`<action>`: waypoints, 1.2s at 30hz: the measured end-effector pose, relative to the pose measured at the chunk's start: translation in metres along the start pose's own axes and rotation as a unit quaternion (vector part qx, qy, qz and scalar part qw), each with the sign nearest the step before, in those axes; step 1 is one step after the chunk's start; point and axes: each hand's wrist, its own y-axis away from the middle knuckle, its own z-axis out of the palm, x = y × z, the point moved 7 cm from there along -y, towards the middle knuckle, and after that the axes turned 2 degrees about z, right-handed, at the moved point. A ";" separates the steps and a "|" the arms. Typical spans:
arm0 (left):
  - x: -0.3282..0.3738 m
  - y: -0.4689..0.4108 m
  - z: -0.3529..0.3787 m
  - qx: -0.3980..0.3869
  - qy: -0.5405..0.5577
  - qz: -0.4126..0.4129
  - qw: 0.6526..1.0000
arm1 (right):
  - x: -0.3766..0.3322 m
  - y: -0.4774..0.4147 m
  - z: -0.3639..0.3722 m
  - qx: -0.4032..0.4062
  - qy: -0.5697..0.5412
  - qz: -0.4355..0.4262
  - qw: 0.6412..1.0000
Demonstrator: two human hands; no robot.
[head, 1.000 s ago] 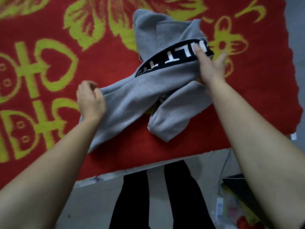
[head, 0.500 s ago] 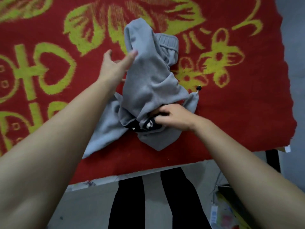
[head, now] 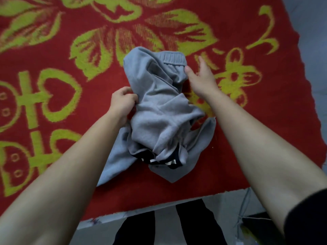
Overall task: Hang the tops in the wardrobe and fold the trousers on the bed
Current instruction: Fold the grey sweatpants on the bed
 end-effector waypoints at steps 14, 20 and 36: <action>0.062 -0.009 0.004 0.015 0.023 0.064 0.998 | -0.023 0.034 0.006 -0.089 -0.116 -0.035 0.989; 0.101 0.034 -0.027 -0.014 0.020 0.114 0.993 | -0.081 0.056 -0.064 0.066 0.040 -0.091 0.993; 0.461 0.245 -0.206 0.117 -0.080 0.487 0.862 | -0.431 0.245 -0.310 0.281 0.019 -0.359 0.890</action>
